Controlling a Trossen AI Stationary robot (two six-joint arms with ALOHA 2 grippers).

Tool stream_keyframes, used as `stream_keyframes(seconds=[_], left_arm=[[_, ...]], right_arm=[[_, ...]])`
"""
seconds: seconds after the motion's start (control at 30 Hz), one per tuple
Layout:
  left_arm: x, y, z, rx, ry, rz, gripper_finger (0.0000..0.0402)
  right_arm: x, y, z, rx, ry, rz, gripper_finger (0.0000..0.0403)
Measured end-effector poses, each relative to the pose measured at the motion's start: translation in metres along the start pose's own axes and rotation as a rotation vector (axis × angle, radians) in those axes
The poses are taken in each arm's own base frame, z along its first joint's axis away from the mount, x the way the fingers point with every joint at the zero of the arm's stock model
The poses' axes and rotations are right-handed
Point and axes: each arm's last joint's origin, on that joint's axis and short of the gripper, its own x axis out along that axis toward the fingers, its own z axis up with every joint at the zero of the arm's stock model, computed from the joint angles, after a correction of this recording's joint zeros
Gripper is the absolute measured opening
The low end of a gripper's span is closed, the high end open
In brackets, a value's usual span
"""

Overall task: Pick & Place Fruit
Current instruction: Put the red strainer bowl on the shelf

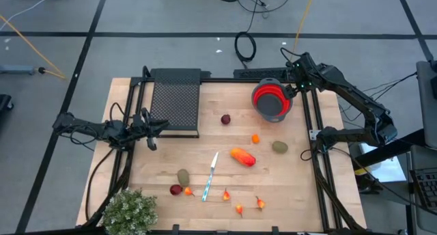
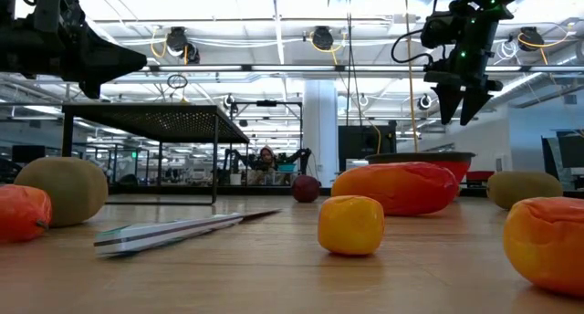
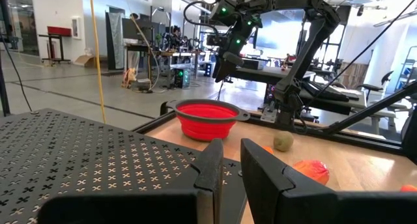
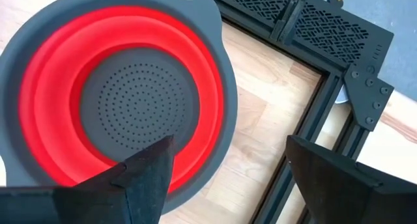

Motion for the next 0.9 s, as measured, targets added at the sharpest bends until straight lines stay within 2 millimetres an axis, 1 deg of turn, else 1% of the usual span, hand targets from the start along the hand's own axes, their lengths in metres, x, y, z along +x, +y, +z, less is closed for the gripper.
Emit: stream_keyframes(seconds=[0.23,0.3,0.5,0.63,0.77,0.9], left_arm=[[0.000,0.000,0.000,0.000,0.000,0.000,0.0051],[0.000,0.000,0.000,0.000,0.000,0.000,0.0051],[0.000,0.000,0.000,0.000,0.000,0.000,0.0051],[0.000,0.000,0.000,-0.002,0.000,0.000,0.0051],[0.000,0.000,0.000,-0.005,0.000,0.000,0.0051],[0.000,0.000,0.000,-0.005,0.000,0.000,0.0051]], right_arm=[[0.001,0.000,0.000,0.034,0.002,0.000,0.0293],[0.004,0.000,-0.002,0.035,0.009,-0.001,0.0293],[0.030,0.001,-0.019,0.031,0.059,-0.009,0.0293],[0.047,0.001,-0.025,0.048,0.022,-0.006,0.0293],[0.057,0.002,-0.028,0.063,-0.018,0.001,0.0293],[0.065,0.002,-0.034,0.093,-0.014,0.002,0.0293]])
